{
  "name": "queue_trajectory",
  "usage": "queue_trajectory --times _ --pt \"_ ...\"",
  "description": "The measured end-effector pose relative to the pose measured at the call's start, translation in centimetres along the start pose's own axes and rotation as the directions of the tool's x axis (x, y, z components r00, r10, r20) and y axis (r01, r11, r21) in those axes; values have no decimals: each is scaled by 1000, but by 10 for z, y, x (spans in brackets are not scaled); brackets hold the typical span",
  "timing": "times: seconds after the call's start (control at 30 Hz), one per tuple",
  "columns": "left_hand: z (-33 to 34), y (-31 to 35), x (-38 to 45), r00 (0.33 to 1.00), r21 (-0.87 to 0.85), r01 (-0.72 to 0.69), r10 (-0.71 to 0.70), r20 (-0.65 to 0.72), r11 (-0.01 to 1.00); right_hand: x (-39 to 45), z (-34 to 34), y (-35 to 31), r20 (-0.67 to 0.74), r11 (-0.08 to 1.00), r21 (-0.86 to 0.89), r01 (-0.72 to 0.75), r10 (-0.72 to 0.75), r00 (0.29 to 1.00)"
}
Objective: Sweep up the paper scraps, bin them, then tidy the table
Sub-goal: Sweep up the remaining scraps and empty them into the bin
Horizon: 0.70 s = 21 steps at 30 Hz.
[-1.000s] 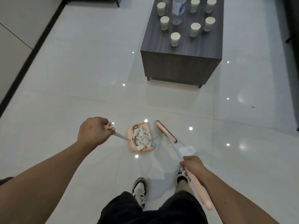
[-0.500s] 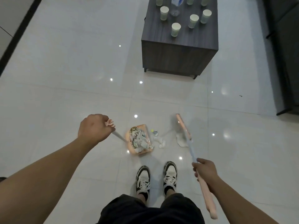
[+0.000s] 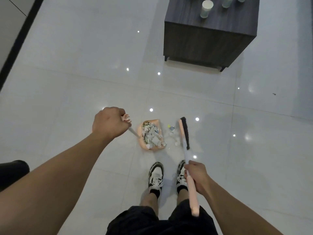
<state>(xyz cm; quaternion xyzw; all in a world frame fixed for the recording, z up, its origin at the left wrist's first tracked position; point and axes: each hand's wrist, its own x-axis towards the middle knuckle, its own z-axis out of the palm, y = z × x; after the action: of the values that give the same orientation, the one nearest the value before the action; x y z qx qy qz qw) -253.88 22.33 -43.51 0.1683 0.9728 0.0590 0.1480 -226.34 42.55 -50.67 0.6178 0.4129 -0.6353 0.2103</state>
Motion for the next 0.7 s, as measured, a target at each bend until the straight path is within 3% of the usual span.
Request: queue_trajectory --times 0.2,0.37,0.47,0.57,0.7 --pt "8 -21 -8 1000 1 -25 25 1 1000 -20 50 -7 177 998 -62 -30 41 983" --pt "5 -39 -21 999 -4 -33 33 34 999 -24 61 -19 181 999 -21 -34 38 983" --pt "4 -52 -34 996 99 -19 10 91 995 -26 60 -24 176 996 -78 -40 53 983" --pt "-5 -64 -45 983 86 110 -121 139 990 -24 58 -36 185 983 -185 -4 39 982" --pt "-17 -88 -85 931 -52 364 -362 47 930 -30 75 -75 266 934 -355 46 54 962"
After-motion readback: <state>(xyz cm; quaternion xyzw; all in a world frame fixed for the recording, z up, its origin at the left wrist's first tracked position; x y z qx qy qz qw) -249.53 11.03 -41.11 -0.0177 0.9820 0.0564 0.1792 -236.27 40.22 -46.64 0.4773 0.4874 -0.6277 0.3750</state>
